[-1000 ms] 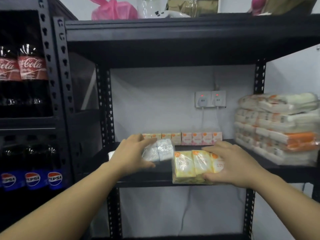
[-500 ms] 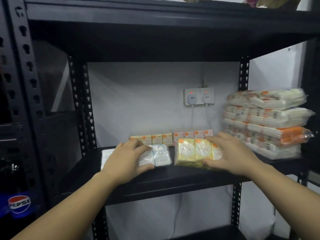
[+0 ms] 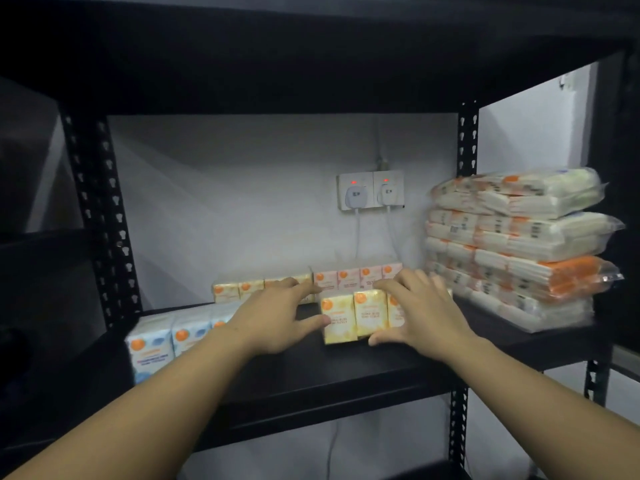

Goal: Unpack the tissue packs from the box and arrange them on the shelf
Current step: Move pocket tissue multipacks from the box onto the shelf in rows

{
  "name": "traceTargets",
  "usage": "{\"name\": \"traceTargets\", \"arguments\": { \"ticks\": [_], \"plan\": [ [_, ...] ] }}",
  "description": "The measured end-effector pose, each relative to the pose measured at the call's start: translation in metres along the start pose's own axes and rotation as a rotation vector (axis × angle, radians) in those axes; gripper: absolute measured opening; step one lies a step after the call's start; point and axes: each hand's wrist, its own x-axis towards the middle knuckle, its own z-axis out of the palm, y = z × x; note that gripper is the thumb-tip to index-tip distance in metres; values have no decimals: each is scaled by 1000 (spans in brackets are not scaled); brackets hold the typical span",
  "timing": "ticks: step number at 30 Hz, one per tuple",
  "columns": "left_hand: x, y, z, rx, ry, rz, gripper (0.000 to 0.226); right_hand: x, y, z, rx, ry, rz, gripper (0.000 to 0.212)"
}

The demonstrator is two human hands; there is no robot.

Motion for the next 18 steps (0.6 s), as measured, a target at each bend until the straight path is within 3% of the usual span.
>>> {"name": "traceTargets", "arguments": {
  "ticks": [10, 18],
  "plan": [
    [26, -3, 21, 201, -74, -109, 65, 40, 34, 31, 81, -19, -74, 75],
    [22, 2, 24, 286, -58, -119, 55, 79, 55, 45, 119, -128, -84, 77]
  ]
}}
